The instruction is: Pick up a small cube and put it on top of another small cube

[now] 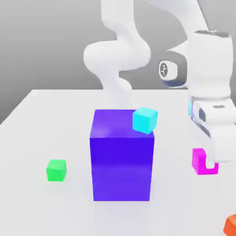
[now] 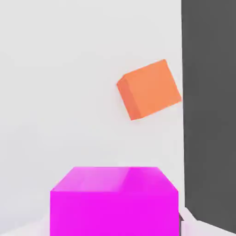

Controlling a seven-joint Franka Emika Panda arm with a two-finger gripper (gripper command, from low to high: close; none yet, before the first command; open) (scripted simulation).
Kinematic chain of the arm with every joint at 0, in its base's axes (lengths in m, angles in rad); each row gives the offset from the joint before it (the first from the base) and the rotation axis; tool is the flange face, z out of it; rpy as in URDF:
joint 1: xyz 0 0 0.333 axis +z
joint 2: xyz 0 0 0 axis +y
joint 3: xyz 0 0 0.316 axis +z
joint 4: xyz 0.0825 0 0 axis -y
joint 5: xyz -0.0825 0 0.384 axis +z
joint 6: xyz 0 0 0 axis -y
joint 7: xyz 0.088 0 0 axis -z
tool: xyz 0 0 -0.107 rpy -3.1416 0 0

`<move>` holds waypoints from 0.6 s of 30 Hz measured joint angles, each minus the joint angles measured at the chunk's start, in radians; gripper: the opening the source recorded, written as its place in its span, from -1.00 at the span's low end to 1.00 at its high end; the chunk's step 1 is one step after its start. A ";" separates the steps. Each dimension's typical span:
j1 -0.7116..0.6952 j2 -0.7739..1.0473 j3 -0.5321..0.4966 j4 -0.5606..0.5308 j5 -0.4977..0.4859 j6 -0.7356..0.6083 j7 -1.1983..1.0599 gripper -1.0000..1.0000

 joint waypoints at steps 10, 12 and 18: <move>-0.233 -0.116 -0.306 -0.075 -0.070 -0.052 -0.484 -1.00; -0.295 -0.137 -0.384 -0.107 -0.098 -0.061 -0.586 -1.00; -0.475 -0.180 -0.525 -0.284 -0.220 -0.080 -0.717 -1.00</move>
